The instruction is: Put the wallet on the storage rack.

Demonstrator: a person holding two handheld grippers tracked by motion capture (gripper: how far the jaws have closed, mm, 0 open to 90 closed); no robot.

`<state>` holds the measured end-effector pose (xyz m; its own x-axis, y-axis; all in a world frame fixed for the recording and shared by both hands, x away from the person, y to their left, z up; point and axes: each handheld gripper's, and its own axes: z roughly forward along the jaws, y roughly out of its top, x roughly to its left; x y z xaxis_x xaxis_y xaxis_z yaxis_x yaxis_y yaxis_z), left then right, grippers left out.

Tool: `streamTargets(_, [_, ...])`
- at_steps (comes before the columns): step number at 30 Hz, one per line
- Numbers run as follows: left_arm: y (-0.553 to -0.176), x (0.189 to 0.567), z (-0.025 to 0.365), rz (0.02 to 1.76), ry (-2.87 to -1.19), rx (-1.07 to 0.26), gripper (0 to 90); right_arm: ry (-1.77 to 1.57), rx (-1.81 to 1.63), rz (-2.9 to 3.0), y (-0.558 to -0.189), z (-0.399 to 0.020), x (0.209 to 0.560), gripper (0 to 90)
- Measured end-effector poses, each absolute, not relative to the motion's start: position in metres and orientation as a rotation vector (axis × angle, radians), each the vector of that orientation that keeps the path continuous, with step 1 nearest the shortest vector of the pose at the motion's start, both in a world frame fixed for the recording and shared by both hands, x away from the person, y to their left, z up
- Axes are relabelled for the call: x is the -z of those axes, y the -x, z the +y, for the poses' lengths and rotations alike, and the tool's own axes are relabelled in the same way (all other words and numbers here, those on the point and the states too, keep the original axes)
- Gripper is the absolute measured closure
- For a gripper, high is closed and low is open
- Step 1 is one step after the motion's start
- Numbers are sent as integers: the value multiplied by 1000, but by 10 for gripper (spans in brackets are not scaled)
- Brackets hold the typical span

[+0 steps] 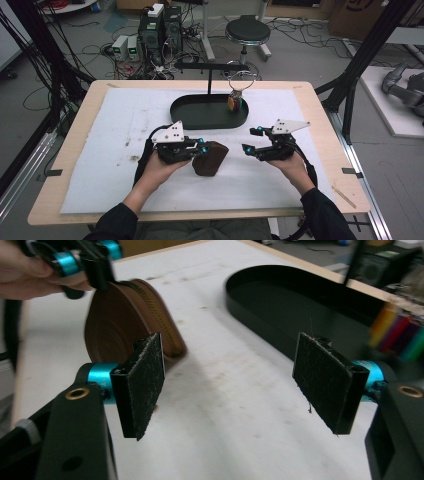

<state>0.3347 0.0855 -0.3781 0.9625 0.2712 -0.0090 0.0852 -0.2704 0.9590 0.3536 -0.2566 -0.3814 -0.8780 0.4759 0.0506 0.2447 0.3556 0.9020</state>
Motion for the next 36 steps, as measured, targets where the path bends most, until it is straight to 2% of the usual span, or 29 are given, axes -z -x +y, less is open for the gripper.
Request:
streamTargets(9, [-328, 379, 67, 131, -1858, -122, 870, -499, -1634, 2549, -349, -231, 387, 294])
streamTargets(19, [-323, 382, 53, 66, -1868, -101, 870, -387, -1628, 2749, -347, -217, 398, 345])
streamTargets(20, [-323, 382, 52, 70, -1868, -99, 870, -389, -1614, 2774, -346, -216, 399, 374])
streamTargets(22, [-323, 382, 53, 69, -1871, -102, 869, -336, -1592, 2808, -346, -215, 400, 521])
streamTargets(26, [-325, 381, 57, 96, -1844, -95, 855, -304, -1611, 2784, -345, -218, 397, 634])
streamTargets(27, [-325, 381, 58, 110, -1834, -96, 836, -304, -1616, 2780, -345, -220, 396, 646])
streamTargets(34, [-330, 380, 70, 193, -1811, -101, 539, -289, -1625, 2728, -345, -226, 392, 670])
streamTargets(36, [-332, 381, 76, 217, -1799, -104, 483, -290, -1646, 2705, -345, -228, 390, 671])
